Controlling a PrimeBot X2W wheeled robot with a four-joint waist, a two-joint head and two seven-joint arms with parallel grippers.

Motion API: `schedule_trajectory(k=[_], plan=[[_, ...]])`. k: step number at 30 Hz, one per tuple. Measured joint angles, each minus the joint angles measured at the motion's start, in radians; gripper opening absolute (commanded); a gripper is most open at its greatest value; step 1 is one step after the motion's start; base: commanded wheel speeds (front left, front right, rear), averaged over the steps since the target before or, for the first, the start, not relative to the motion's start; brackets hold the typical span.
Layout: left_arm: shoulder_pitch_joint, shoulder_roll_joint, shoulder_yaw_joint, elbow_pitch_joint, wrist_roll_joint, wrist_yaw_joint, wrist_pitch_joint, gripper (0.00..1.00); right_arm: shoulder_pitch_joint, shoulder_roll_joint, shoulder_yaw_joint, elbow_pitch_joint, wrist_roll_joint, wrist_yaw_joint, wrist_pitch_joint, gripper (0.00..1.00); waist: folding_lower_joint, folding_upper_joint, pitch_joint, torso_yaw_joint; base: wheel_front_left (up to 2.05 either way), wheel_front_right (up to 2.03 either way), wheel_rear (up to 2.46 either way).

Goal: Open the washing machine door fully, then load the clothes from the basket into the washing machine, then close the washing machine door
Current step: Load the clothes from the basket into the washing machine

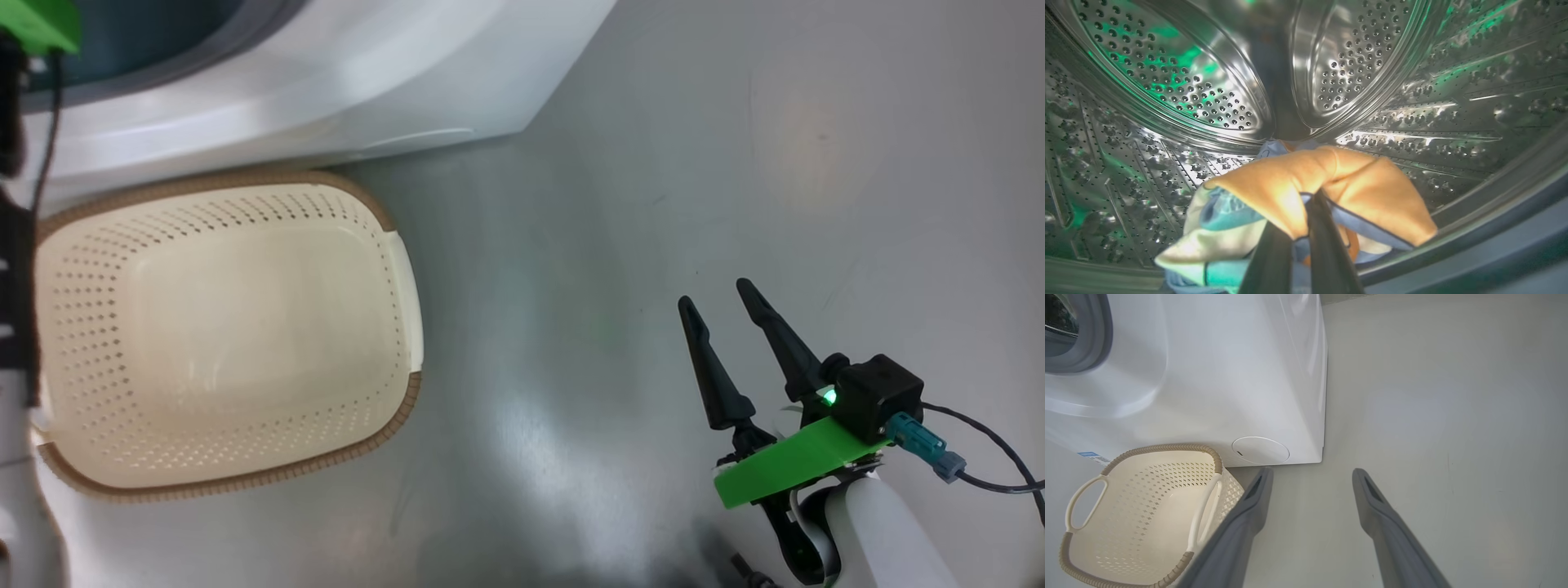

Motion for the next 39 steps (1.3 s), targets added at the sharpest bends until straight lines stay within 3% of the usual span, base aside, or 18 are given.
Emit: schedule_trajectory(k=[9, 18, 27, 38, 39], plan=[[-0.119, 0.021, -0.026, 0.079, 0.002, -0.022, -0.087, 0.00, 0.000, 0.000, 0.009, -0.007, 0.004, 0.000, 0.000, 1.00, -0.0001, -0.0001, 0.066, -0.013, 0.00, 0.00, 0.00], [-0.269, 0.048, -0.058, 0.160, 0.029, -0.034, -0.252, 0.00, 0.000, 0.000, 0.030, -0.017, 0.029, 0.000, 0.000, 1.00, 0.0000, -0.0001, 0.110, -0.033, 0.00, 0.00, 0.00], [-0.313, 0.058, -0.100, 0.334, 0.009, -0.043, -0.196, 0.00, 0.000, 0.000, 0.047, -0.010, 0.036, 0.000, 0.000, 1.00, 0.0000, 0.0000, 0.109, -0.044, 0.00, 0.00, 0.00], [-0.340, 0.068, -0.136, 0.433, -0.043, -0.048, -0.198, 0.00, 0.001, 0.000, 0.048, -0.007, 0.035, 0.000, 0.000, 1.00, 0.0000, 0.0000, 0.102, -0.045, 0.00, 0.00, 0.00], [-0.341, 0.069, -0.139, 0.436, -0.043, -0.048, -0.207, 0.06, 0.001, 0.000, 0.047, -0.008, 0.035, 0.000, 0.000, 1.00, 0.0000, 0.0000, 0.102, -0.045, 0.00, 0.00, 0.00]])
